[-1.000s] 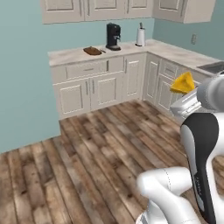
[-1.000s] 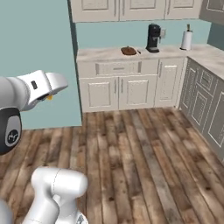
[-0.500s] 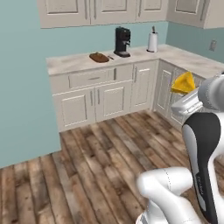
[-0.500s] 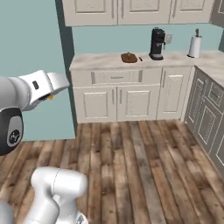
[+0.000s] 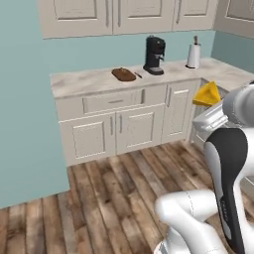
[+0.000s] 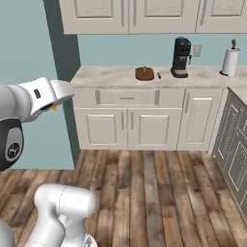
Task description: Retrieve the sausage and cheese from the fridge and place them on the cutting board on the counter.
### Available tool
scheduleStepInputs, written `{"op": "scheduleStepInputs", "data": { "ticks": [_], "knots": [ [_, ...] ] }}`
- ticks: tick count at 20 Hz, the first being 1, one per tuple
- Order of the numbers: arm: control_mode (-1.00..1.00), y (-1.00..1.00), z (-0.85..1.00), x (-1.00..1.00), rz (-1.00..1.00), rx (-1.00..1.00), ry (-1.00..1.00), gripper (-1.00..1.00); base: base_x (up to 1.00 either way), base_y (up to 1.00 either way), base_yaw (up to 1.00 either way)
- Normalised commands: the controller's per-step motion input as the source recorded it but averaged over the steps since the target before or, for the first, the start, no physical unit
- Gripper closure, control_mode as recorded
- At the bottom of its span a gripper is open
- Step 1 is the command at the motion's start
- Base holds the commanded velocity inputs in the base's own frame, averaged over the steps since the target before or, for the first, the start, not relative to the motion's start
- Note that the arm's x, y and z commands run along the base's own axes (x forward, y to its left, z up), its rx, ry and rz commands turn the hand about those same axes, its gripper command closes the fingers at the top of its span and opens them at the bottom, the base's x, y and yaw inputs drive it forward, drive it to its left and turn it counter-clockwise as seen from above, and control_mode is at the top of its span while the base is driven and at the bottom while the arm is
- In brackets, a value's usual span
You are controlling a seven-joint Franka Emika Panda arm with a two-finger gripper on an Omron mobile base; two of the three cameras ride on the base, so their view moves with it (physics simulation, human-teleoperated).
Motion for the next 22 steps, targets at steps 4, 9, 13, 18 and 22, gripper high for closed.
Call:
{"op": "scheduleStepInputs", "data": {
  "ticks": [4, 9, 13, 18, 22],
  "knots": [
    [1.00, 0.00, 0.00, 0.00, 0.00, 0.00, 0.00, 1.00, 1.00, -0.67, 0.08],
    [1.00, 0.00, 0.00, 0.00, 0.00, 0.00, 0.00, 1.00, 1.00, -0.28, 0.06],
    [1.00, 0.00, 0.00, 0.00, 0.00, 0.00, 0.00, 1.00, 1.00, 0.00, 0.17],
    [1.00, 0.00, 0.00, 0.00, 0.00, 0.00, 0.00, 1.00, 1.00, -0.26, 0.29],
    [1.00, 0.00, 0.00, 0.00, 0.00, 0.00, 0.00, 1.00, 1.00, -0.77, 0.31]
  ]
}}
